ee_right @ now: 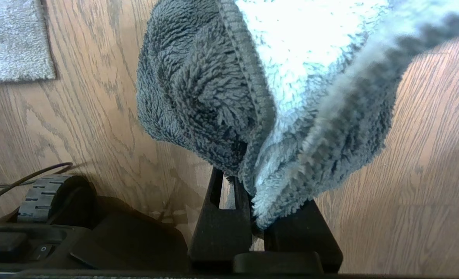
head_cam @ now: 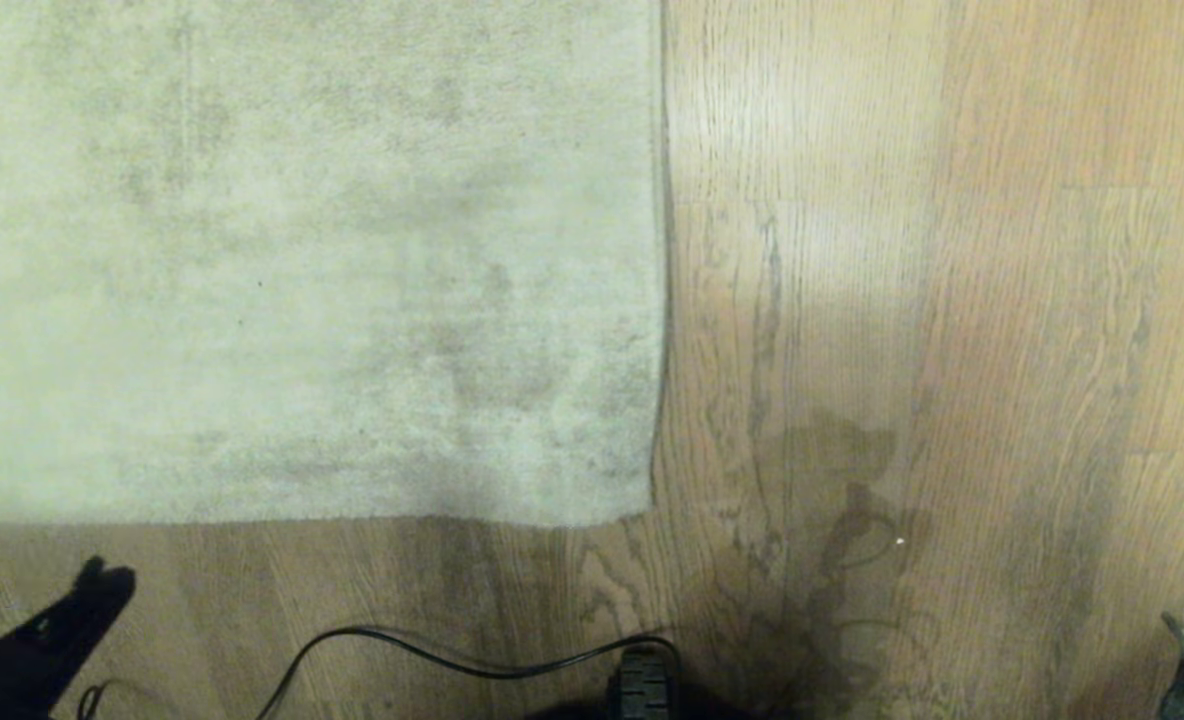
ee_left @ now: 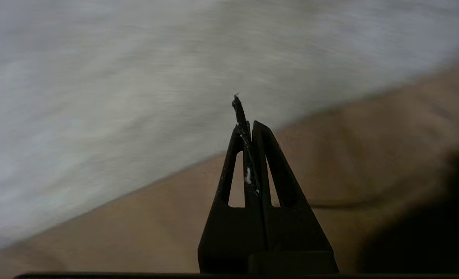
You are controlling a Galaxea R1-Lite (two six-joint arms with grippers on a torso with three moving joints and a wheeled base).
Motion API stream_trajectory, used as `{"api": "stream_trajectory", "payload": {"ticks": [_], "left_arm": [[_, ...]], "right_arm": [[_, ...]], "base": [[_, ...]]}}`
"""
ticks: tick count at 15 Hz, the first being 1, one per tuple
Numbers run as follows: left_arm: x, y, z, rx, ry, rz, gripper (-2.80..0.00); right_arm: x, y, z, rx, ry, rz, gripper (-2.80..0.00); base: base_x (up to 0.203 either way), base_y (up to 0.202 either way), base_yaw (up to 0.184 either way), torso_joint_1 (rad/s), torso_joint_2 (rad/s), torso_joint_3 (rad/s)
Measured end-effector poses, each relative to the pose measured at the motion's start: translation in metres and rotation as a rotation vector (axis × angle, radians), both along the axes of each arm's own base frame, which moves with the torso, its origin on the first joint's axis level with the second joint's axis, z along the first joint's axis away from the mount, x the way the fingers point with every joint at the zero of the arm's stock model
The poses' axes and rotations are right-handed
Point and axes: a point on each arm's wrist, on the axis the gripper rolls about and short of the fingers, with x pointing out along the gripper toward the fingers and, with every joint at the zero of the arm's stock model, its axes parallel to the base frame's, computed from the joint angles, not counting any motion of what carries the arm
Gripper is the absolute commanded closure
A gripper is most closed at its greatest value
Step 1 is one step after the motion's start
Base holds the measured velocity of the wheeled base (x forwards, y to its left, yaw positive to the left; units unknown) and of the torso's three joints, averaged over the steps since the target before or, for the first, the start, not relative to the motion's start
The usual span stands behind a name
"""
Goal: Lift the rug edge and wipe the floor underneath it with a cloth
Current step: Put down the rag
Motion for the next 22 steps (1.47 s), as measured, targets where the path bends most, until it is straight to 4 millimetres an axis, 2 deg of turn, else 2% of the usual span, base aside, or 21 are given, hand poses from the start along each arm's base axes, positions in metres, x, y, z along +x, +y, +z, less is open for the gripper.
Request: {"api": "stream_trajectory", "payload": {"ticks": [4,6,10,13,15,17,19,22], "left_arm": [[0.041,-0.024,0.005,0.052,0.187,-0.285,0.0],[0.067,-0.043,0.0,0.086,0.291,-0.377,0.0],[0.112,-0.09,-0.037,0.16,0.478,-0.507,0.0],[0.142,-0.127,-0.078,0.211,0.577,-0.572,0.0],[0.16,-0.15,-0.103,0.235,0.608,-0.603,0.0],[0.175,-0.164,-0.119,0.247,0.611,-0.603,0.0],[0.188,-0.172,-0.124,0.252,0.594,-0.576,0.0],[0.213,-0.182,-0.117,0.218,0.489,-0.551,0.0]], "right_arm": [[0.0,0.0,0.0,0.0,0.0,0.0,0.0],[0.0,0.0,0.0,0.0,0.0,0.0,0.0],[0.0,0.0,0.0,0.0,0.0,0.0,0.0],[0.0,0.0,0.0,0.0,0.0,0.0,0.0],[0.0,0.0,0.0,0.0,0.0,0.0,0.0],[0.0,0.0,0.0,0.0,0.0,0.0,0.0],[0.0,0.0,0.0,0.0,0.0,0.0,0.0],[0.0,0.0,0.0,0.0,0.0,0.0,0.0]], "base": [[0.0,0.0,0.0,0.0,0.0,0.0],[0.0,0.0,0.0,0.0,0.0,0.0],[0.0,0.0,0.0,0.0,0.0,0.0],[0.0,0.0,0.0,0.0,0.0,0.0],[0.0,0.0,0.0,0.0,0.0,0.0],[0.0,0.0,0.0,0.0,0.0,0.0],[0.0,0.0,0.0,0.0,0.0,0.0],[0.0,0.0,0.0,0.0,0.0,0.0]]}}
